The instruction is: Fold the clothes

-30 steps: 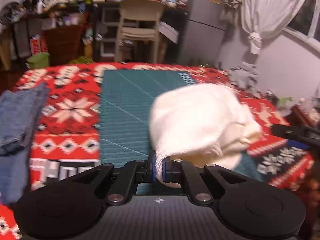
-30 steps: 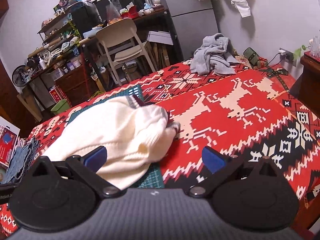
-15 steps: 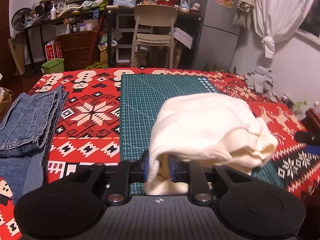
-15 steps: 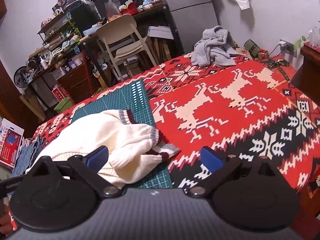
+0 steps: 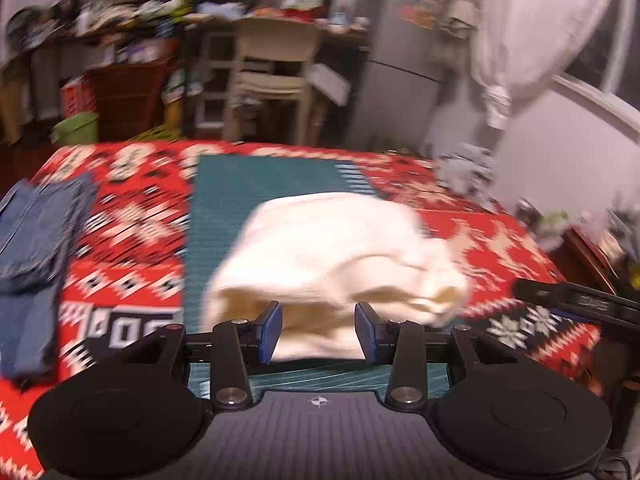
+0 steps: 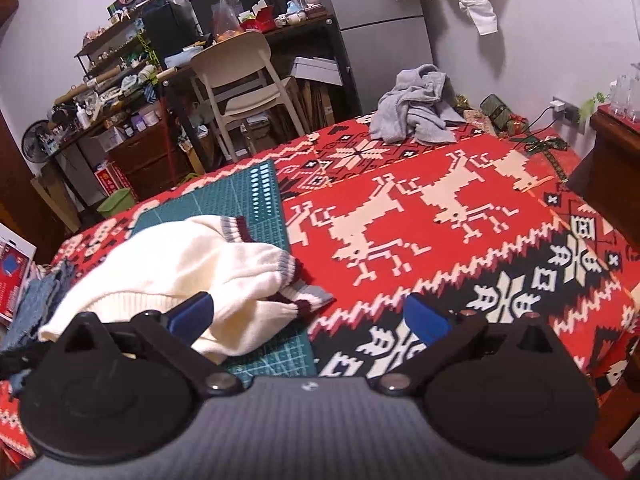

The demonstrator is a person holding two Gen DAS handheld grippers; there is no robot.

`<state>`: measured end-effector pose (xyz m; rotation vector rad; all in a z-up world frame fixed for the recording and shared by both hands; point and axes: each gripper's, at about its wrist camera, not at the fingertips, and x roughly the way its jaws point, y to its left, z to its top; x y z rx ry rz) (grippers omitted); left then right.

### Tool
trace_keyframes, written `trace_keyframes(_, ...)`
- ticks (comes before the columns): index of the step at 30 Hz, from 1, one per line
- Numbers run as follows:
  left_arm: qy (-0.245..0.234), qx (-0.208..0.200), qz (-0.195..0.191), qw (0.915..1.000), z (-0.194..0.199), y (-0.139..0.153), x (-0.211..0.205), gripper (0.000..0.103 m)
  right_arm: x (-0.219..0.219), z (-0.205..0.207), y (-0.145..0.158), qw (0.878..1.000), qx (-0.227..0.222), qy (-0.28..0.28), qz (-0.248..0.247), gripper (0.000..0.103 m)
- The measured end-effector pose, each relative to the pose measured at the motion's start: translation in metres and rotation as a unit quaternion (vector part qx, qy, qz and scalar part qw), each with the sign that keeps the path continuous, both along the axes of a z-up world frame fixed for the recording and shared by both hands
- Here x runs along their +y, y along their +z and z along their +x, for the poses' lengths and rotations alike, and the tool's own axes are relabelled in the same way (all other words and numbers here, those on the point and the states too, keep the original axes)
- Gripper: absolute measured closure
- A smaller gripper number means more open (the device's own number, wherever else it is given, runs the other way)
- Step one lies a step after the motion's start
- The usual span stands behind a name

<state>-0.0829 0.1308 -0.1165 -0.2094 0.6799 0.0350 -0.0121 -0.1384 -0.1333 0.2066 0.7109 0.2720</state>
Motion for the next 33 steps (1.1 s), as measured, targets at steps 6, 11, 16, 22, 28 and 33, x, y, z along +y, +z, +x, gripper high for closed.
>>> trace_keyframes(6,-0.075,-0.017,0.050,0.9958,0.035,-0.005,-0.054,0.064,-0.013,0.002,-0.007,1.000,0.002,-0.013,0.005,0.001)
trace_keyframes(11,-0.128,-0.025,0.085,0.9878,0.065,-0.011,-0.093,0.064,-0.024,0.006,-0.015,0.999,0.011,-0.024,0.017,0.001)
trace_keyframes(16,-0.149,-0.002,0.111,0.9826,0.089,-0.029,-0.112,0.064,-0.031,0.010,-0.020,0.999,0.017,-0.027,0.032,0.001)
trace_keyframes(22,-0.150,-0.018,0.202,0.9677,0.089,-0.045,-0.132,0.074,-0.036,0.017,-0.025,0.998,0.020,-0.038,0.045,0.001)
trace_keyframes(28,-0.133,-0.038,0.193,0.9715,0.084,-0.036,-0.122,0.095,-0.036,0.020,-0.028,0.998,0.021,-0.040,0.039,0.001)
trace_keyframes(33,-0.099,-0.069,0.173,0.9775,0.073,-0.010,-0.096,0.096,-0.029,0.020,-0.029,0.999,0.022,-0.028,0.037,0.001)
